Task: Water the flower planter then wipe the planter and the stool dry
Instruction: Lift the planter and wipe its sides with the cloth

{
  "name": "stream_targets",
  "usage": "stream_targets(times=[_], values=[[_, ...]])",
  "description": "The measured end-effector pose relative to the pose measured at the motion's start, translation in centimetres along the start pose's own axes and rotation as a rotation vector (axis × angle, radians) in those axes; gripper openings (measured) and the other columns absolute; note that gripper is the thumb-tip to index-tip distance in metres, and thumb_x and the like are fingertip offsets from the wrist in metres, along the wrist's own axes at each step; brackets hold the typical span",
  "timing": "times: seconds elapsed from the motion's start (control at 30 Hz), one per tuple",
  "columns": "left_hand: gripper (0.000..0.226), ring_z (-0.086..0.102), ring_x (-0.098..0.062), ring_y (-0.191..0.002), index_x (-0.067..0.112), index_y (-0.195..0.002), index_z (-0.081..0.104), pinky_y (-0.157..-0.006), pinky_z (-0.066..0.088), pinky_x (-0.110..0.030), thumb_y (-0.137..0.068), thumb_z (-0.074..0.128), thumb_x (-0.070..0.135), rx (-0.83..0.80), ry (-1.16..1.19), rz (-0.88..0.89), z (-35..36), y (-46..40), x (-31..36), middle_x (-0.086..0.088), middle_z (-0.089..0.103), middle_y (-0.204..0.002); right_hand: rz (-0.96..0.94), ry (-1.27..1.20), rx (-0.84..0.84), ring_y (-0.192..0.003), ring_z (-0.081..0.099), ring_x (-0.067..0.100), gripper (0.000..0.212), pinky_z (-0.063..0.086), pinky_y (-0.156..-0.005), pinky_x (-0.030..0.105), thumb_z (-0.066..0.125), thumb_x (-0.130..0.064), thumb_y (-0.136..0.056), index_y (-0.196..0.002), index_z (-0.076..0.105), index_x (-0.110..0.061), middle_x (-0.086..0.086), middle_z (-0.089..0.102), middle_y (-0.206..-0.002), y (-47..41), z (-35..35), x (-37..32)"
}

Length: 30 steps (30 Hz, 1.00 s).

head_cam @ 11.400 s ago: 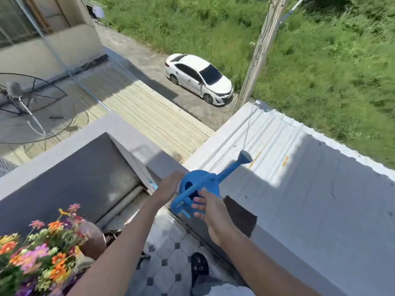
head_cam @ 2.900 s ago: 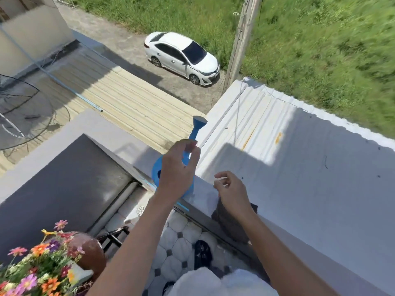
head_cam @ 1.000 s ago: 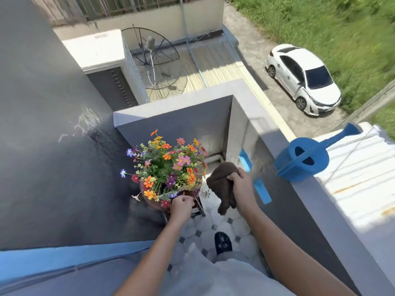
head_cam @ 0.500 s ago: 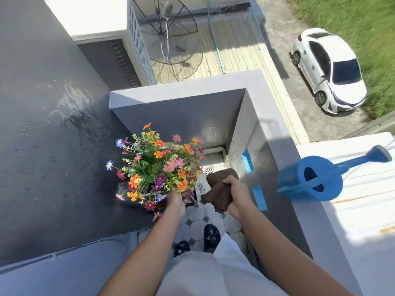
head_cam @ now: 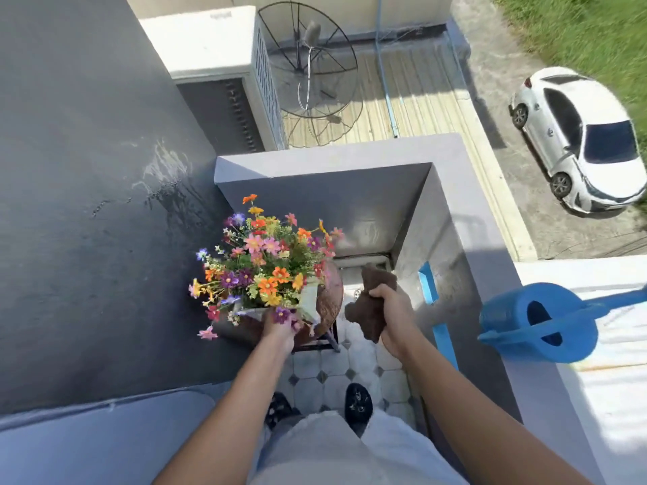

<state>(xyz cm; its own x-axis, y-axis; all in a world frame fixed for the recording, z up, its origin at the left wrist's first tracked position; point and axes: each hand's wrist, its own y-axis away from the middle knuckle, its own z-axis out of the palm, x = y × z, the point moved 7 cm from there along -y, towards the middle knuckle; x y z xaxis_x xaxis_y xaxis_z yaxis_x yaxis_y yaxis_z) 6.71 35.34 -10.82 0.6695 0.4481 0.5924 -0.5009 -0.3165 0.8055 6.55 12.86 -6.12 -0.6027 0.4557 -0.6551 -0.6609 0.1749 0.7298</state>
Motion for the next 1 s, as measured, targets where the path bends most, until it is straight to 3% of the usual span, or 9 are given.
stream_targets(times=[0.13,0.23,0.3,0.43,0.53,0.7,0.77,0.87,1.0], values=[[0.030,0.034,-0.001,-0.024,0.014,-0.077,0.039,-0.026,0.027,-0.012,-0.105,0.028,0.019,-0.128,0.127,-0.072,-0.8,2.2,1.5,-0.007,0.036,-0.065,-0.234,0.197,-0.045,-0.063,0.057,0.022,0.018,0.040,-0.049,0.030,0.056,-0.009,-0.084,-0.100,0.063,-0.011,0.009,0.062,-0.077,1.6,2.4,-3.3],[0.030,0.037,-0.005,-0.024,0.010,-0.075,0.042,-0.026,0.027,-0.011,-0.103,0.034,0.019,-0.206,0.200,-0.105,-0.7,5.1,2.6,-0.008,0.046,-0.050,-0.419,0.239,-0.100,-0.072,0.059,0.018,0.015,0.042,-0.056,0.027,0.057,-0.011,-0.087,-0.098,0.064,-0.020,0.012,0.064,-0.084,3.0,4.7,-6.7],[0.026,0.039,-0.007,-0.025,0.010,-0.077,0.041,-0.024,0.026,-0.012,-0.102,0.035,0.017,-0.269,0.208,-0.109,-0.3,7.1,3.3,-0.007,0.044,-0.060,-0.545,0.267,-0.168,-0.076,0.057,0.018,0.015,0.044,-0.064,0.029,0.055,-0.020,-0.091,-0.089,0.066,-0.030,0.007,0.061,-0.086,4.2,6.9,-8.8],[0.023,0.042,-0.007,-0.031,0.009,-0.084,0.041,-0.027,0.028,-0.015,-0.103,0.033,0.018,-0.395,0.202,-0.053,1.0,10.1,5.2,-0.009,0.042,-0.061,-0.737,0.437,-0.265,-0.088,0.056,0.016,0.040,0.041,-0.078,0.032,0.041,-0.040,-0.104,-0.072,0.063,-0.032,-0.006,0.059,-0.092,6.3,10.3,-10.3],[0.014,0.033,-0.003,-0.028,0.011,-0.093,0.037,-0.028,0.027,-0.014,-0.102,0.031,0.019,-0.461,0.210,-0.057,2.2,12.1,6.8,-0.010,0.044,-0.066,-0.910,0.428,-0.178,-0.089,0.060,0.009,0.015,0.048,-0.076,0.030,0.052,-0.029,-0.102,-0.095,0.065,-0.028,-0.009,0.064,-0.094,7.8,10.4,-11.1],[0.020,0.032,-0.003,-0.028,0.012,-0.086,0.037,-0.027,0.025,-0.013,-0.104,0.029,0.019,-0.470,0.232,0.021,2.6,13.6,8.7,-0.009,0.040,-0.071,-0.925,0.510,-0.087,-0.100,0.055,0.009,0.042,0.046,-0.091,0.023,0.057,-0.019,-0.097,-0.138,0.052,-0.014,0.005,0.060,-0.115,7.4,8.9,-10.5],[0.026,0.034,-0.002,-0.030,0.011,-0.087,0.041,-0.028,0.026,-0.013,-0.106,0.025,0.021,-0.490,0.232,0.055,2.6,13.8,9.1,-0.007,0.037,-0.074,-0.872,0.536,-0.066,-0.108,0.050,0.007,0.042,0.038,-0.100,0.024,0.052,-0.027,-0.100,-0.141,0.052,-0.015,0.007,0.056,-0.124,6.6,7.8,-10.1],[0.025,0.031,-0.002,-0.031,0.010,-0.083,0.041,-0.027,0.024,-0.014,-0.103,0.026,0.008,-0.499,0.167,0.087,3.3,14.1,9.5,-0.004,0.031,-0.073,-0.846,0.483,-0.107,-0.101,0.058,0.016,0.044,0.049,-0.095,0.039,0.050,-0.057,-0.095,-0.121,0.065,-0.024,0.002,0.053,-0.109,7.3,7.8,-9.4],[0.019,0.031,-0.002,-0.030,0.011,-0.083,0.045,-0.026,0.023,-0.015,-0.099,0.037,0.010,-0.482,0.181,0.098,4.4,14.9,10.2,-0.002,0.033,-0.069,-1.092,0.501,-0.165,-0.096,0.055,0.007,0.028,0.043,-0.082,0.012,0.059,-0.016,-0.098,-0.124,0.067,-0.012,0.006,0.053,-0.104,11.1,9.1,-9.5]])
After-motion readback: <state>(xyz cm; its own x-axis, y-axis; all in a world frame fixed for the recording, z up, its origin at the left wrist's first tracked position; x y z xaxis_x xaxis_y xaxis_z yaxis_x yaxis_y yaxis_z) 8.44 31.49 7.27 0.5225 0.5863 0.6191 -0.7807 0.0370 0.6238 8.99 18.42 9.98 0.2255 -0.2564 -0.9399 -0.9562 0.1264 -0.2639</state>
